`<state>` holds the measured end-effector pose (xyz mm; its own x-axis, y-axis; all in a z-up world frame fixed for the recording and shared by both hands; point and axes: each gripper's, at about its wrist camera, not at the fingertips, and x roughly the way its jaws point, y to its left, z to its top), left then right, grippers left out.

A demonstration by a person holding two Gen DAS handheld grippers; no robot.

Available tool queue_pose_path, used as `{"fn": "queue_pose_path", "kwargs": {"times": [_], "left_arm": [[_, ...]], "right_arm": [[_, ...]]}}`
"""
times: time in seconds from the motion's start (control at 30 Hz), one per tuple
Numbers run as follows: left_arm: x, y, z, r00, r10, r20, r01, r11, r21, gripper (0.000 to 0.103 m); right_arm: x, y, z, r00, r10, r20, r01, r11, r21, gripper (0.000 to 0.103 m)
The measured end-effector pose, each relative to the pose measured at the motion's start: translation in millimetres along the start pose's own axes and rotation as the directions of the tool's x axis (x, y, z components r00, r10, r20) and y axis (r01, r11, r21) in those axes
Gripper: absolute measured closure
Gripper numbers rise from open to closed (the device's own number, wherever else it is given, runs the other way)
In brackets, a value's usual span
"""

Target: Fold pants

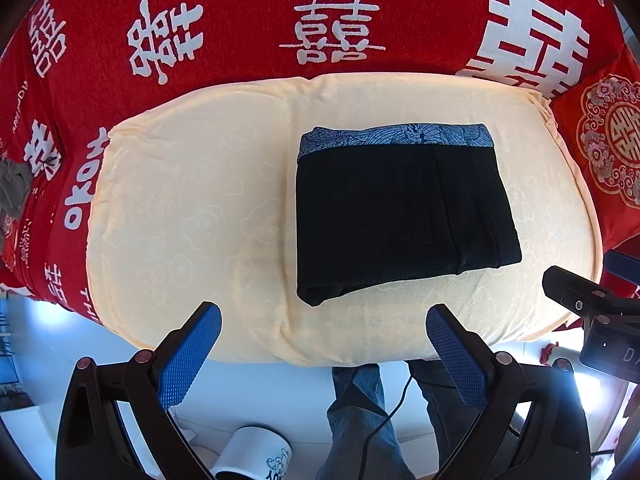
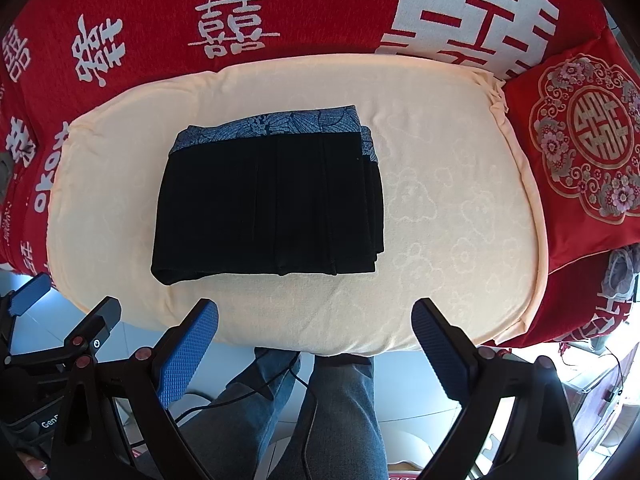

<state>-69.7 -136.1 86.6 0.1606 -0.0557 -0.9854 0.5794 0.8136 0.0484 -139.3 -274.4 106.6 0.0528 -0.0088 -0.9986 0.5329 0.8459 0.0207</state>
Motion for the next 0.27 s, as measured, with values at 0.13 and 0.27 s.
{"fn": "queue_pose_path", "kwargs": {"times": [0.13, 0.27], "left_arm": [[3.7, 2.6, -1.8, 1.000, -0.003, 0.001, 0.003, 1.000, -0.010, 0.000], [3.2, -0.4, -0.6, 1.000, -0.002, 0.004, 0.002, 1.000, 0.016, 0.000]], "right_arm": [[3.6, 2.4, 2.4, 1.000, -0.003, -0.011, 0.003, 1.000, -0.003, 0.005], [2.6, 3.8, 4.2, 1.000, 0.001, -0.004, -0.001, 1.000, -0.001, 0.005]]}}
